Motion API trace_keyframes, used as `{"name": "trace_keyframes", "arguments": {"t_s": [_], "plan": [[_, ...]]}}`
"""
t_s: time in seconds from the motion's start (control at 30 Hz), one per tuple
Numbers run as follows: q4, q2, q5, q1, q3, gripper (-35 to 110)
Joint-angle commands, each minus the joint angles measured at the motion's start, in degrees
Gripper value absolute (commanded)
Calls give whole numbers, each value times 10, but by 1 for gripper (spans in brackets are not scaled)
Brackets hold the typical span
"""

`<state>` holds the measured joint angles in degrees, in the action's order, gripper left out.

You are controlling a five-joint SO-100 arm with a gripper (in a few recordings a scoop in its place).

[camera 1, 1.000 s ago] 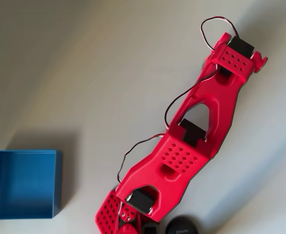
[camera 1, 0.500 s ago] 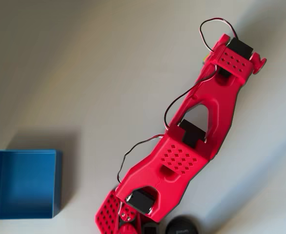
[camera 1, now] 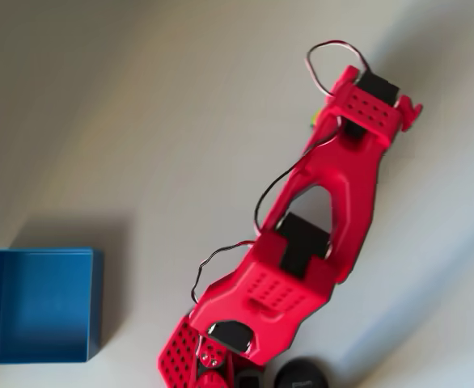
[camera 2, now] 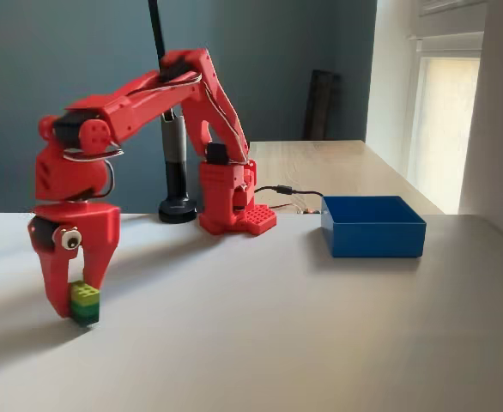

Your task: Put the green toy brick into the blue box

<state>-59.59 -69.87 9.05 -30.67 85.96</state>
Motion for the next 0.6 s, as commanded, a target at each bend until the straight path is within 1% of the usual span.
{"name": "trace_keyframes", "arguments": {"t_s": [0.0, 0.3, 0.57], "plan": [[-6, -172, 1, 25, 38, 0], [-8, -330, -14, 108, 109, 0], [-17, -448, -42, 218, 201, 0]]}}
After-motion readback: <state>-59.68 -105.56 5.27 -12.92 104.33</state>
